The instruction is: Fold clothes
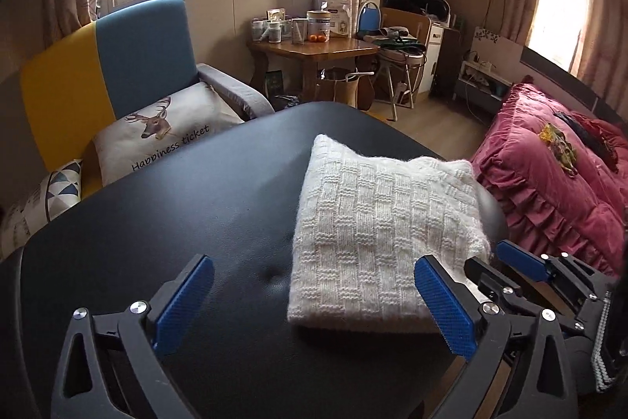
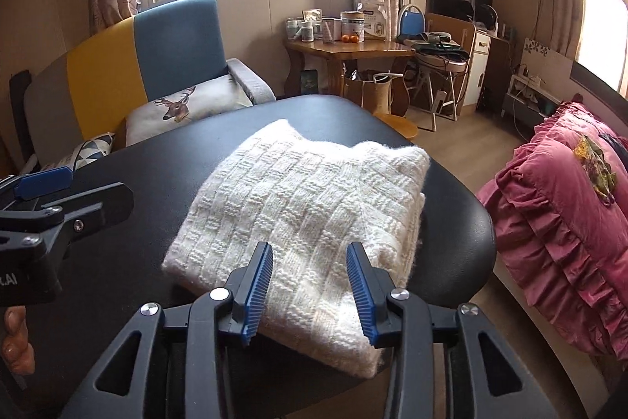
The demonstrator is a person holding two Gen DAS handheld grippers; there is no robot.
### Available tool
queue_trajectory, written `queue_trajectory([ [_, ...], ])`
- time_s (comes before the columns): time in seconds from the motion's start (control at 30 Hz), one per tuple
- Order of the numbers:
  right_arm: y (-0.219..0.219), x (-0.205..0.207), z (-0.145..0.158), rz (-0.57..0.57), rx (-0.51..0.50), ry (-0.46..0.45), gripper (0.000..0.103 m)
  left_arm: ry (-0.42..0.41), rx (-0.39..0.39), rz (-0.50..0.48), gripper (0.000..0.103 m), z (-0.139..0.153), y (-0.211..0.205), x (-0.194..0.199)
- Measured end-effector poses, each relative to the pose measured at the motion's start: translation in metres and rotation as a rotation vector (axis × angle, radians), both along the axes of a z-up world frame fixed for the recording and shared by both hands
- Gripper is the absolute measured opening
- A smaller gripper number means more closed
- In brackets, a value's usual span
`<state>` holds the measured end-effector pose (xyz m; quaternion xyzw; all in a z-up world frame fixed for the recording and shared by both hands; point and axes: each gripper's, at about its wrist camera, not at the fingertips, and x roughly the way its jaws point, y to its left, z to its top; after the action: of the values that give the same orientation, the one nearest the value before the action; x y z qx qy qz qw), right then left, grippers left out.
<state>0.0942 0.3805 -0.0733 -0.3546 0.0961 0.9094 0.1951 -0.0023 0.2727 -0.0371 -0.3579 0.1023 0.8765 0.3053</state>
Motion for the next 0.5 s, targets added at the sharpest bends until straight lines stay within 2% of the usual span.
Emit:
queue_trajectory([
  [0.1, 0.0, -0.001, -0.002, 0.002, -0.023, 0.006, 0.04, 0.048, -0.02, 0.018, 0.102, 0.01, -0.003, 0.006],
  [0.2, -0.002, -0.001, -0.004, 0.007, -0.027, 0.0, 0.04, 0.172, -0.026, 0.042, 0.102, 0.022, -0.009, 0.018],
  [0.27, -0.003, -0.002, -0.006, 0.01, -0.03, -0.007, 0.04, 0.211, -0.018, 0.027, 0.102, 0.03, -0.011, 0.024],
  [0.5, -0.006, -0.003, -0.013, 0.022, -0.027, -0.033, 0.04, 0.181, -0.003, -0.014, 0.102, 0.034, -0.01, 0.028],
])
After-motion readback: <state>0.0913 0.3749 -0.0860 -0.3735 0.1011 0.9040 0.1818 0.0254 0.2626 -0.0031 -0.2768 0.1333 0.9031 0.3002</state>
